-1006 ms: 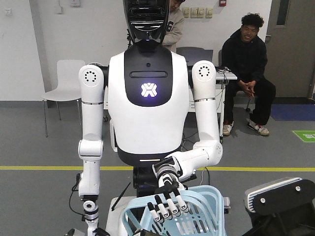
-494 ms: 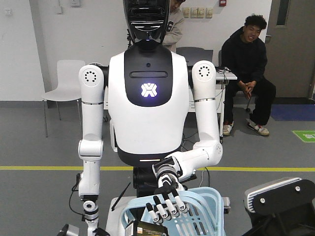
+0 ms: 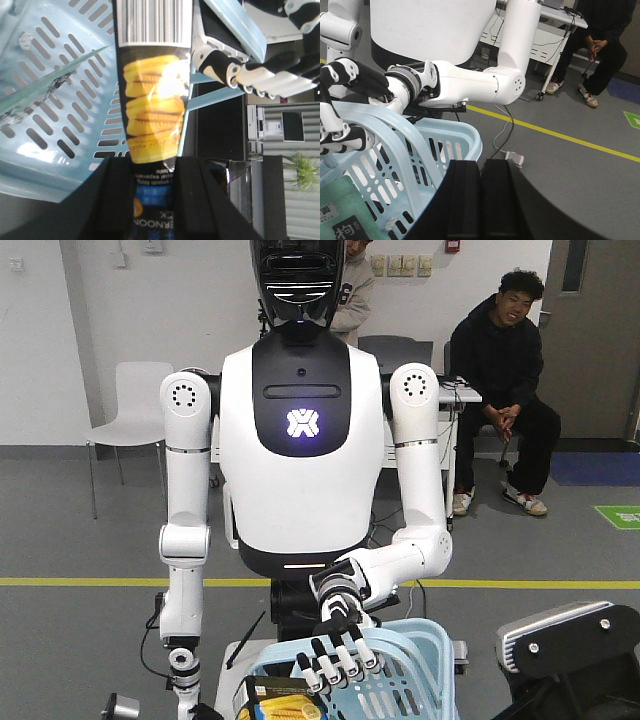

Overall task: Pick snacks and fruit into basket
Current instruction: 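Lower the cracker box into the basket and open the left gripper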

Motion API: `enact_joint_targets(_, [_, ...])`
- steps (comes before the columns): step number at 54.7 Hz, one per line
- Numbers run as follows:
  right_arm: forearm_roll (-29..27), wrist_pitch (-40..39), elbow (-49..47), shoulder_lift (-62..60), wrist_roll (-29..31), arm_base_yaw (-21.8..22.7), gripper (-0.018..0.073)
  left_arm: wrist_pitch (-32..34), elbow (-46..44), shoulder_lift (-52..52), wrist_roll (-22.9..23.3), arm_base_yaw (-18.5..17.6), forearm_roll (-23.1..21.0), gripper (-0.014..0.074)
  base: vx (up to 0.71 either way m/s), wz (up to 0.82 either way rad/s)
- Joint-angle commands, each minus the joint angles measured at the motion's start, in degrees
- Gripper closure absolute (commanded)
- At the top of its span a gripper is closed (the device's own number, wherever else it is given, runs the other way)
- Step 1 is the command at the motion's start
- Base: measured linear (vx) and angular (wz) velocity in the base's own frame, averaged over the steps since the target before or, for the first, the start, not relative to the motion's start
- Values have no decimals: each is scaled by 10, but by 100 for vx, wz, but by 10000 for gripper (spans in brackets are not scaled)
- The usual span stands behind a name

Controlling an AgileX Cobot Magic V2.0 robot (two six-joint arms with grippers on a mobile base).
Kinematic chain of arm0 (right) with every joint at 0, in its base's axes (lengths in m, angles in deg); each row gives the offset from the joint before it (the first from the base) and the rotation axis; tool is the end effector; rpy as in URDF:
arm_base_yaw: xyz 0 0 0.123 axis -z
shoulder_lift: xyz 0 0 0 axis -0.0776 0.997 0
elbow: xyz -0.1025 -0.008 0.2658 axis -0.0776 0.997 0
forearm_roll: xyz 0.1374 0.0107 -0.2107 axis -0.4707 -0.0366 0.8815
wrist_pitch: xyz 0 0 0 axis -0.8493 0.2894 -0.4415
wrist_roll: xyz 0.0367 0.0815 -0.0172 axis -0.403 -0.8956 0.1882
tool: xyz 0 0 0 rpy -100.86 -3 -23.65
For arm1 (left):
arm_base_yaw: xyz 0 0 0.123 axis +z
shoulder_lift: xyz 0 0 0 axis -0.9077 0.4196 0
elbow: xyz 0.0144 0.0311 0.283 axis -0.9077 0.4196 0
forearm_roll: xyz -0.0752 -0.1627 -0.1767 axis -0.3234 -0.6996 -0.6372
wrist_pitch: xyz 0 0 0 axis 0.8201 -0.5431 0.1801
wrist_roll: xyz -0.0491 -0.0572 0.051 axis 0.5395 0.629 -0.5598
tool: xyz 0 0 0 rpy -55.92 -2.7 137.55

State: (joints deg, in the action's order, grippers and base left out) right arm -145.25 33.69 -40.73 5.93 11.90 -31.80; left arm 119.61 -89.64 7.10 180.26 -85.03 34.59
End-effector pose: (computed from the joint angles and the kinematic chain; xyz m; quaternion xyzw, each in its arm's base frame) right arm 0.2157 0.0978 0.2799 -0.1194 0.7848 -0.0641 0.6047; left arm 0.2581 -0.1436 0.1666 -0.1938 0.7998 -0.5245 0.2182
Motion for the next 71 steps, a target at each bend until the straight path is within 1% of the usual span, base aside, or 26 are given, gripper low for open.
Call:
enact_joint_targets(1, [25, -17, -17, -14, 4, 2, 568, 45, -16, -18, 14, -2, -36, 594, 0, 0])
enact_joint_targets(7, [25, -17, -17, -14, 4, 2, 568, 57, -16, -6, 17, -2, -46, 594, 0, 0])
enact_joint_targets(13, [25, -17, -17, -14, 4, 2, 568, 96, -25, 22, 44, -2, -46, 594, 0, 0])
enact_joint_targets(22, [25, -17, -17, -14, 4, 2, 568, 129, -54, 56, 44, -2, -47, 594, 0, 0])
enact_joint_targets(29, [25, -17, -17, -14, 4, 2, 568, 126, -69, 64, 44, -2, -47, 594, 0, 0])
enact_joint_targets(41, [25, -17, -17, -14, 4, 2, 568, 118, -69, 79, 44, -2, -48, 594, 0, 0])
enact_joint_targets(50, [25, -17, -17, -14, 4, 2, 568, 121, -69, 95, 42, -2, -72, 594, 0, 0])
enact_joint_targets(54, [25, -16, -17, -14, 4, 2, 568, 126, -69, 100, 41, -2, -76, 594, 0, 0])
enact_joint_targets(58, [25, -13, -17, -14, 4, 2, 568, 133, -69, 104, 33, -2, -76, 594, 0, 0])
enact_joint_targets(63, [25, -13, -17, -14, 4, 2, 568, 143, -69, 109, 13, -2, -76, 592, 0, 0])
enact_joint_targets(71, [25, -13, -17, -14, 4, 2, 568, 141, -69, 109, 12, -2, -76, 577, 0, 0])
